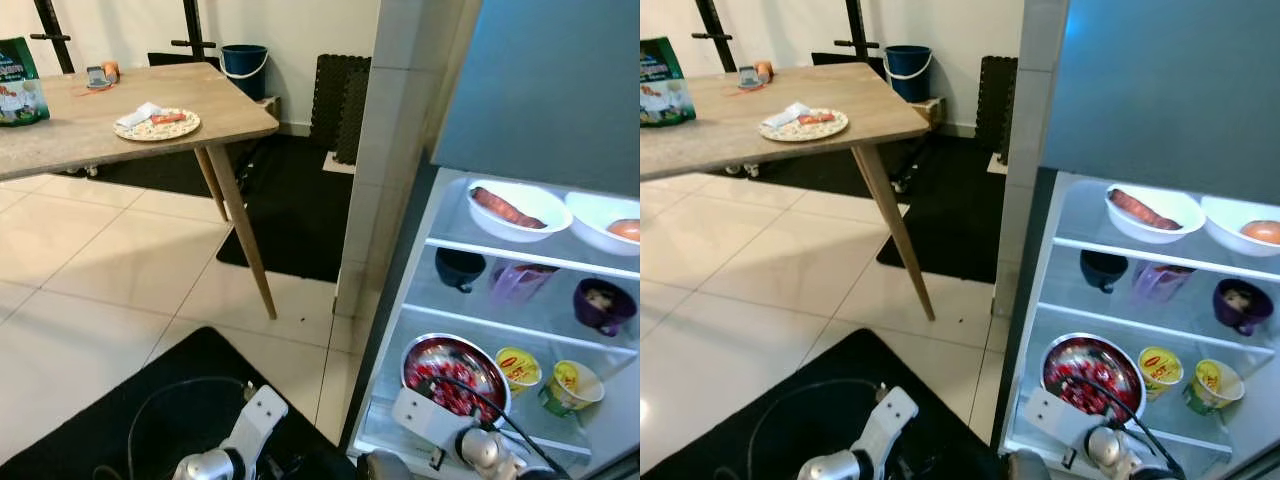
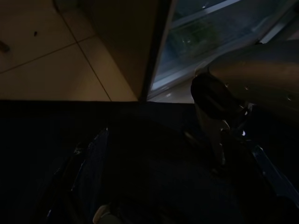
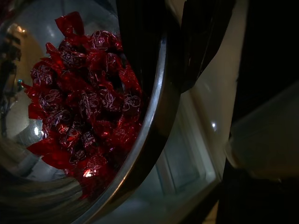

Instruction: Restocking fridge

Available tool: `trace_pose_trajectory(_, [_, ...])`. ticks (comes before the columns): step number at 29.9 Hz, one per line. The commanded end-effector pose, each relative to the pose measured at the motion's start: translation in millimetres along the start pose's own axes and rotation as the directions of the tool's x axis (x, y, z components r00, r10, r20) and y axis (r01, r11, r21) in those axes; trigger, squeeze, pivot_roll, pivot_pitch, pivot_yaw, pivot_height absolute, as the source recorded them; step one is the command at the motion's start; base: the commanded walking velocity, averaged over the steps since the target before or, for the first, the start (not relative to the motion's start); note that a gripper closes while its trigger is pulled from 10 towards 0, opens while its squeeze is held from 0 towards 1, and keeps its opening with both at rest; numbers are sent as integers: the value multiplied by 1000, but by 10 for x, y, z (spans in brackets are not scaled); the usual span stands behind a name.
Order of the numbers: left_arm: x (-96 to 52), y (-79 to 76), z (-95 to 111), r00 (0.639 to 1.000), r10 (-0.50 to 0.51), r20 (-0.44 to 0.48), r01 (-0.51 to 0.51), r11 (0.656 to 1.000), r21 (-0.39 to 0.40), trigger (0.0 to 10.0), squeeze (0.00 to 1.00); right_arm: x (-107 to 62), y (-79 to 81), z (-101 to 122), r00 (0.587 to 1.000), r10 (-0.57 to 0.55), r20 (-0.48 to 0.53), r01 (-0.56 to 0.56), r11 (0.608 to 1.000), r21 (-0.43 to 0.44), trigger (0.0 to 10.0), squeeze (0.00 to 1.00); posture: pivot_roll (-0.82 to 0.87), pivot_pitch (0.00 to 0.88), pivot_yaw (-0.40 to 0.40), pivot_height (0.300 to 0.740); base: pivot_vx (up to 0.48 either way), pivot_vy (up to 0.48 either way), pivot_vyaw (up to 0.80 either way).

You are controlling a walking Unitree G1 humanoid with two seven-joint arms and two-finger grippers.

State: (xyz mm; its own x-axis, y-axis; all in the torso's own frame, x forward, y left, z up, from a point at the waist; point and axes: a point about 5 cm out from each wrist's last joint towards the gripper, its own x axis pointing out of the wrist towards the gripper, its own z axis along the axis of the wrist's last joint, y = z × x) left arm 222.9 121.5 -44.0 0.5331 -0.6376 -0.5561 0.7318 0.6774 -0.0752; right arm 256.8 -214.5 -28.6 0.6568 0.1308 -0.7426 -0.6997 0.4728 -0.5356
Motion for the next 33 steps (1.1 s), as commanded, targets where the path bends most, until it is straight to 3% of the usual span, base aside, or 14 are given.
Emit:
trace_pose_trajectory(1, [-1, -20, -2, 1000, -10, 8, 10, 1000, 12, 10000, 0, -8, -90, 20, 1000, -13, 9, 13, 999, -36, 10000, 0, -85, 29, -40, 575, 0, 0, 0])
trace_pose_trajectory(3, [-22, -15, -13, 1000, -9, 15, 9, 1000, 22, 10000, 0, -9, -185, 37, 1000, -26, -5, 25, 997, -68, 10000, 0, -78, 35, -41, 575, 0, 0, 0])
trace_pose_trajectory(16, [-18, -94, 9, 997, -70, 43, 67, 994, 84, 10000, 0, -35, -312, -39, 995, -64, -73, 59, 997, -58, 10000, 0, -69, 51, -30, 551, 0, 0, 0])
trace_pose_trajectory(21, [58, -170, 157, 989, -124, 85, 108, 979, 175, 10000, 0, -42, -341, -56, 993, -78, -85, 74, 996, -44, 10000, 0, -67, 65, -18, 526, 0, 0, 0])
trace_pose_trajectory(33, [64, -73, 416, 978, -122, 168, 74, 961, 266, 10000, 0, -50, -419, -71, 987, -101, -123, 101, 995, -3, 10000, 0, -44, 84, 10, 471, 0, 0, 0])
